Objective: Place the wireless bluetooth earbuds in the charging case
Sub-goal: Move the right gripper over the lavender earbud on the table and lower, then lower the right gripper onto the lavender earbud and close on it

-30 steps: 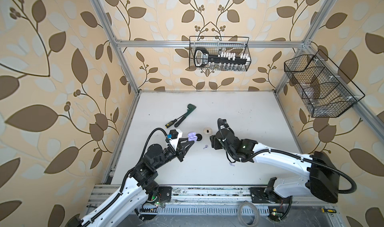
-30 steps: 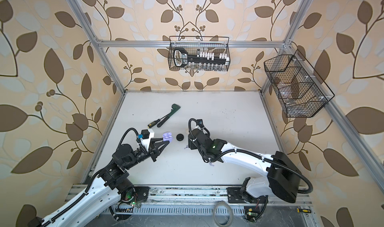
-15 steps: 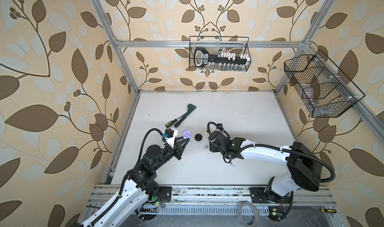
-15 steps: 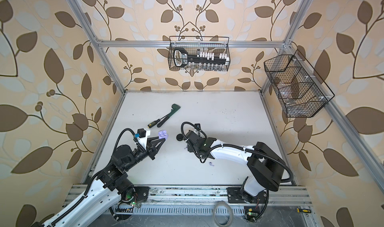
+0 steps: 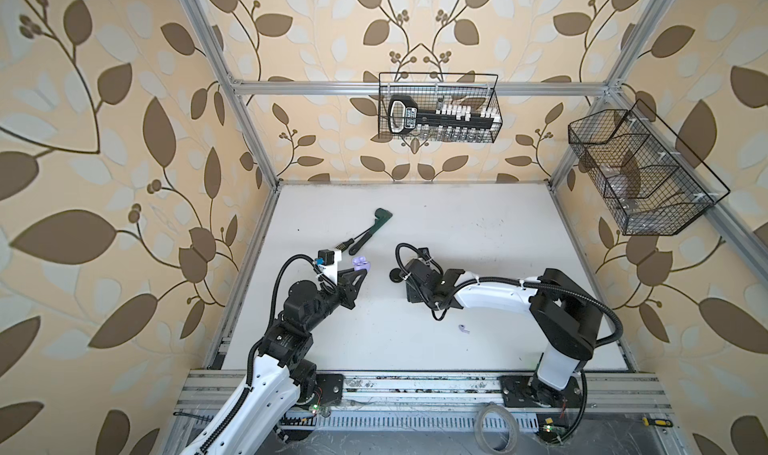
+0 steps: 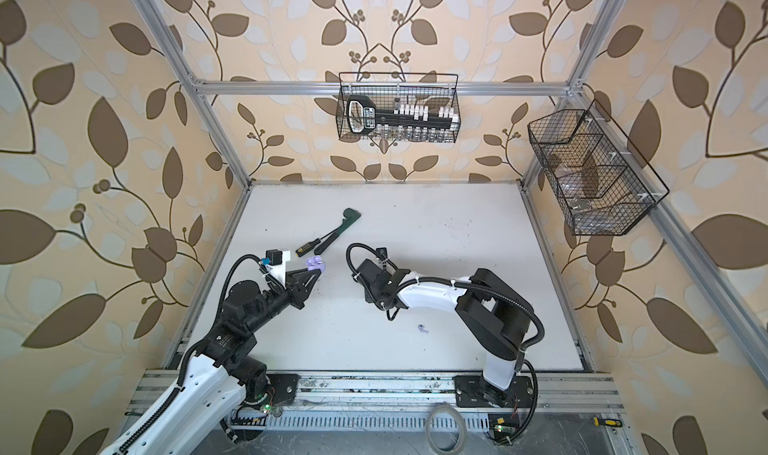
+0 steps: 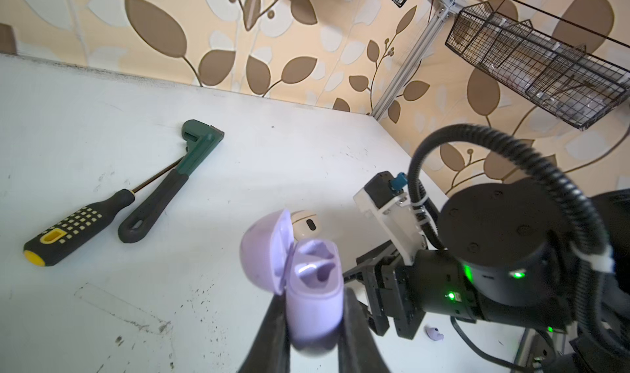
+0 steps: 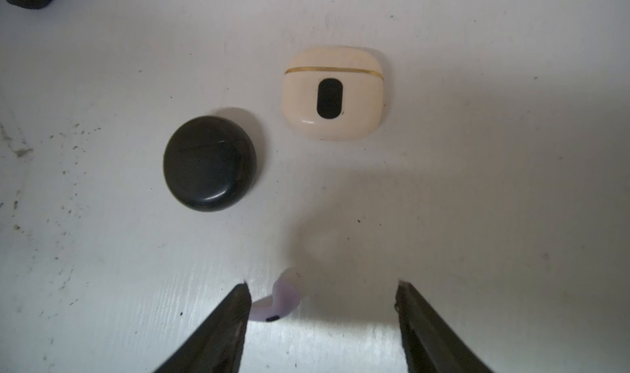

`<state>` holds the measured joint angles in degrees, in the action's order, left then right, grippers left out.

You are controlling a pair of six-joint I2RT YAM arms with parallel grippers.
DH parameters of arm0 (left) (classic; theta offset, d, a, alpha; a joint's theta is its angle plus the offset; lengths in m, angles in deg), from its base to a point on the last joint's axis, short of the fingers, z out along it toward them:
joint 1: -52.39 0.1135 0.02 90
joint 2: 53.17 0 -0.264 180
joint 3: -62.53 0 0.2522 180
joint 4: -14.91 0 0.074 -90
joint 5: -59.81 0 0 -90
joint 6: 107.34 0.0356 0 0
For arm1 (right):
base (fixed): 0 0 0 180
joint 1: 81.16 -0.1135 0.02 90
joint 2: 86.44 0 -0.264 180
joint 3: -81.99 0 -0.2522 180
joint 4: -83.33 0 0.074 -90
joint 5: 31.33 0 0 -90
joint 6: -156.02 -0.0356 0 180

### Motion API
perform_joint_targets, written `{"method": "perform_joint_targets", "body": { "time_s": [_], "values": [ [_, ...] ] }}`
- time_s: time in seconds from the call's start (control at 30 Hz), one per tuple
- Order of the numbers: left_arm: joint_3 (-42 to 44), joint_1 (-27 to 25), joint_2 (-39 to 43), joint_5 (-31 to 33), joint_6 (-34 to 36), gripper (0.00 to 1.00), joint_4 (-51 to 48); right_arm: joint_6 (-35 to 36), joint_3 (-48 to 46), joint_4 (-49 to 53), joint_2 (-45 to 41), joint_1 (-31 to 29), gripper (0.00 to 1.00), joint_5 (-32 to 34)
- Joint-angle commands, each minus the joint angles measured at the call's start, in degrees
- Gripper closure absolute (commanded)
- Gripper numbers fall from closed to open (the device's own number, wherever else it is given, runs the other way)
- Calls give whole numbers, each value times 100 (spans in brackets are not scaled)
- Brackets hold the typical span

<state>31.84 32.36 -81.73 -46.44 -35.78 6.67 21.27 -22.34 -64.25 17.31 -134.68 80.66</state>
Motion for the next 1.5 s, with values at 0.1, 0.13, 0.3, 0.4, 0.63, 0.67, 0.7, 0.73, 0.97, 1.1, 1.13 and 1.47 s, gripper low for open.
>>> {"method": "perform_joint_targets", "body": {
  "time_s": [0.1, 0.13, 0.3, 0.4, 0.63, 0.67, 0.7, 0.73, 0.97, 1.1, 1.13, 1.47],
  "values": [
    [-136, 34, 61, -120, -90, 100, 195, 24, 466, 311, 474, -58, 32, 93],
    [-135, 34, 63, -116, -87, 100, 187, 33, 466, 339, 503, -65, 32, 137],
    [-137, 34, 120, -98, -89, 100, 136, -22, 291, 384, 546, -106, 38, 249],
    [-127, 34, 179, -98, -106, 100, 108, -75, 150, 402, 509, -138, 40, 330],
    [-132, 34, 228, -91, -102, 100, 72, -120, -76, 420, 338, -179, 46, 387],
    [-127, 34, 235, -89, -109, 100, 63, -129, -106, 420, 303, -183, 47, 388],
    [-130, 34, 236, -89, -113, 100, 63, -139, -134, 420, 274, -186, 48, 389],
    [-129, 34, 236, -98, -113, 100, 63, -146, -163, 420, 244, -198, 48, 393],
    [-124, 34, 306, -115, -118, 100, 46, -131, -206, 351, 225, -225, 55, 281],
    [-126, 34, 298, -132, -118, 100, 46, -121, -208, 349, 202, -290, 52, 256],
    [-122, 34, 298, -133, -115, 100, 46, -121, -213, 362, 208, -301, 50, 265],
    [-127, 34, 376, -142, -101, 100, -6, -148, -320, 614, 179, -492, 45, 357]
  ]
}}
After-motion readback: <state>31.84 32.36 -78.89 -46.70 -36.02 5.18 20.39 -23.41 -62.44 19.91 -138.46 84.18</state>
